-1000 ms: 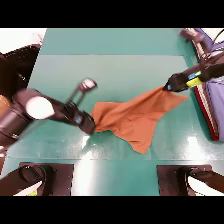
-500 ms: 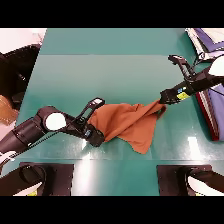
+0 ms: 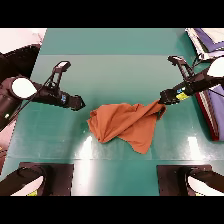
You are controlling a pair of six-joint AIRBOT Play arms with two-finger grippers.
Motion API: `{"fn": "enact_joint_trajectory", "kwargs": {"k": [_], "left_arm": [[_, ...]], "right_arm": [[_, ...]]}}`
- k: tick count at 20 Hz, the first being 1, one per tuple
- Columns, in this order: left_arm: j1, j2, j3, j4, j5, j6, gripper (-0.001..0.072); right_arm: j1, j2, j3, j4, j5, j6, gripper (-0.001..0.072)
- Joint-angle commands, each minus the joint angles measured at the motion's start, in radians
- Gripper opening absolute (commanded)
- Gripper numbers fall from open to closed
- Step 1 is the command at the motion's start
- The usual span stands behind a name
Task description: Fold the shirts.
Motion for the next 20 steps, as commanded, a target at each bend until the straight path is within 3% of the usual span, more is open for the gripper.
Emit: {"fn": "enact_joint_trajectory", "kwargs": {"k": [1, 6, 12, 14, 15, 20], "left_arm": [[0.070, -0.108, -0.037, -0.040, 0.012, 0.096, 0.0455], [0.066, -0.311, -0.052, -0.269, 0.119, 0.289, 0.0455], [-0.023, -0.389, -0.051, -0.224, 0.202, 0.274, 0.0449], [-0.014, -0.388, -0.048, -0.216, 0.221, 0.234, 0.0132], [-0.008, -0.388, -0.039, -0.207, 0.217, 0.234, 0.0028], [0.099, -0.239, 0.141, -0.057, 0.130, 0.100, 0.0027]], "right_arm": [[0.000, 0.000, 0.000, 0.001, -0.013, 0.001, 0.0014], [0.005, 0.000, 0.000, 0.001, -0.012, 0.001, 0.0013], [0.005, 0.000, 0.000, 0.001, -0.012, 0.001, 0.0014], [0.005, 0.000, 0.000, 0.001, -0.013, 0.001, 0.0013], [0.005, 0.000, 0.000, 0.001, -0.016, 0.001, 0.0013], [-0.043, 0.003, 0.174, -0.008, 0.018, 0.000, 0.0013]]}}
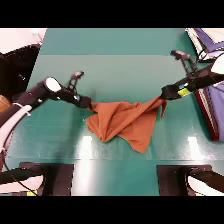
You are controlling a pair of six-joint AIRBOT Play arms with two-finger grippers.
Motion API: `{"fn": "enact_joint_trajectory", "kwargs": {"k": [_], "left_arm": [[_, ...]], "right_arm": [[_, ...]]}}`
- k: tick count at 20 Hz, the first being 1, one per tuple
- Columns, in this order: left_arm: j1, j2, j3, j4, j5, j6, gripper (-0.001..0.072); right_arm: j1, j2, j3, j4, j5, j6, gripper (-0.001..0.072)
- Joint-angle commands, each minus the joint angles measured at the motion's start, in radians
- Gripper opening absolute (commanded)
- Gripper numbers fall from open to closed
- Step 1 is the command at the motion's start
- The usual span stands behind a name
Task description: Fold the shirts.
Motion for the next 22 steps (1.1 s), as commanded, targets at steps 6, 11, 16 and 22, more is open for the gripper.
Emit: {"fn": "enact_joint_trajectory", "kwargs": {"k": [6, 11, 16, 22], "left_arm": [[0.148, 0.493, 0.403, 0.230, -0.058, -0.067, 0.0027], [0.148, 0.657, 0.681, 0.230, -0.059, -0.098, 0.0027], [0.148, 0.666, 0.881, 0.230, -0.086, -0.138, 0.0026], [0.148, 0.555, 0.886, 0.314, -0.260, -0.139, 0.0026]], "right_arm": [[-0.140, 0.136, 0.429, -0.005, 0.025, -0.002, 0.0013], [-0.197, 0.250, 0.636, -0.005, 0.027, -0.006, 0.0013], [-0.254, 0.263, 0.795, -0.005, 0.061, -0.007, 0.0012], [-0.298, 0.208, 0.746, -0.005, 0.036, -0.008, 0.0011]]}}
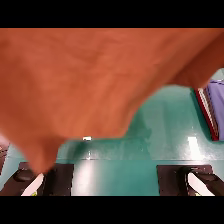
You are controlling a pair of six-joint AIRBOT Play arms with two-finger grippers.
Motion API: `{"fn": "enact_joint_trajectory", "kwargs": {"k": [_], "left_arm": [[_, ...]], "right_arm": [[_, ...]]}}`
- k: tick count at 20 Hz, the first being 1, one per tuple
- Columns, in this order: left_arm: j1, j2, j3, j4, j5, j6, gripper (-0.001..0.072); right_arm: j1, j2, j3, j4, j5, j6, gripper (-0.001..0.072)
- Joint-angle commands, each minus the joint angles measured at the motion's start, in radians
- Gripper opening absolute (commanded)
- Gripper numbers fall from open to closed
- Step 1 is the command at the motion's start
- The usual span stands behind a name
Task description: Fold the shirts.
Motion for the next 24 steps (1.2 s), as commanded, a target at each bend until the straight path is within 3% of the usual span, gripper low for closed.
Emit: {"fn": "enact_joint_trajectory", "kwargs": {"k": [1, 3, 6, 11, 15, 16, 17, 18, 21, 24], "left_arm": [[0.001, -0.115, 0.015, 0.065, -0.193, -0.008, 0.0027], [0.001, -0.234, -0.007, 0.067, -0.293, -0.013, 0.0027], [0.001, -0.387, -0.177, 0.063, -0.296, -0.014, 0.0027], [0.001, -0.637, -0.489, 0.066, -0.057, -0.005, 0.0028], [0.001, -0.769, -0.500, 0.071, 0.075, -0.008, 0.0030], [0.001, -0.771, -0.500, 0.075, 0.092, -0.008, 0.0101], [0.002, -0.770, -0.490, 0.076, 0.088, -0.008, 0.0412], [0.011, -0.770, -0.475, 0.076, 0.061, -0.008, 0.0620], [0.083, -0.756, -0.396, 0.074, -0.163, -0.003, 0.0595], [0.175, -0.659, -0.473, 0.061, -0.265, 0.030, 0.0596]], "right_arm": [[-0.014, -0.065, -0.027, -0.007, -0.010, -0.001, 0.0011], [-0.014, -0.151, -0.065, -0.008, -0.008, -0.003, 0.0011], [0.003, -0.336, -0.117, -0.003, 0.000, -0.014, 0.0011], [0.086, -0.695, -0.142, -0.001, -0.073, -0.039, 0.0011], [0.117, -0.881, -0.076, 0.001, -0.102, -0.039, 0.0015], [0.117, -0.902, -0.058, 0.005, -0.100, -0.038, 0.0023], [0.116, -0.908, -0.054, 0.029, -0.106, -0.038, 0.0213], [0.103, -0.905, -0.055, 0.069, -0.108, -0.038, 0.0413], [0.044, -0.844, -0.100, 0.237, -0.045, -0.072, 0.0415], [-0.025, -0.694, -0.298, 0.314, -0.008, -0.134, 0.0414]]}}
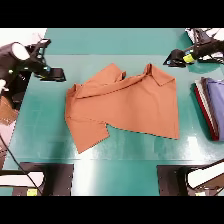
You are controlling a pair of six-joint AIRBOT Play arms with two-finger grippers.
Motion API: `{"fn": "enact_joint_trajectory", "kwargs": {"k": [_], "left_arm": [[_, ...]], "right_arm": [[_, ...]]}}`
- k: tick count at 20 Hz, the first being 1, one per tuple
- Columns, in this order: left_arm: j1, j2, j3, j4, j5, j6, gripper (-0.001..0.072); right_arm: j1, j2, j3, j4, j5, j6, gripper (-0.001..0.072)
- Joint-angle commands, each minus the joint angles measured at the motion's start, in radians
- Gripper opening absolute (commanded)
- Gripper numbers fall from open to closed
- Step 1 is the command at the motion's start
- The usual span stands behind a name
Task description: Fold the shirts.
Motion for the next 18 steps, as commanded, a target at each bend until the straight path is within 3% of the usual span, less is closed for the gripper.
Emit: {"fn": "enact_joint_trajectory", "kwargs": {"k": [1, 4, 8, 14, 18], "left_arm": [[0.093, 0.101, -0.106, -0.018, -0.129, 0.041, 0.0596], [0.128, 0.206, -0.360, -0.063, -0.111, 0.042, 0.0595], [0.127, 0.233, -0.621, -0.247, 0.031, 0.077, 0.0595], [0.050, 0.232, -0.706, -0.300, 0.217, 0.074, 0.0595], [0.008, 0.232, -0.710, -0.292, 0.240, 0.046, 0.0594]], "right_arm": [[-0.069, 0.150, -0.217, 0.106, 0.035, -0.054, 0.0412], [-0.103, 0.309, -0.470, 0.107, -0.010, -0.061, 0.0412], [-0.103, 0.448, -0.669, 0.107, -0.063, -0.068, 0.0412], [-0.103, 0.564, -0.774, 0.105, -0.071, -0.068, 0.0412], [-0.116, 0.611, -0.779, 0.097, -0.069, -0.068, 0.0412]]}}
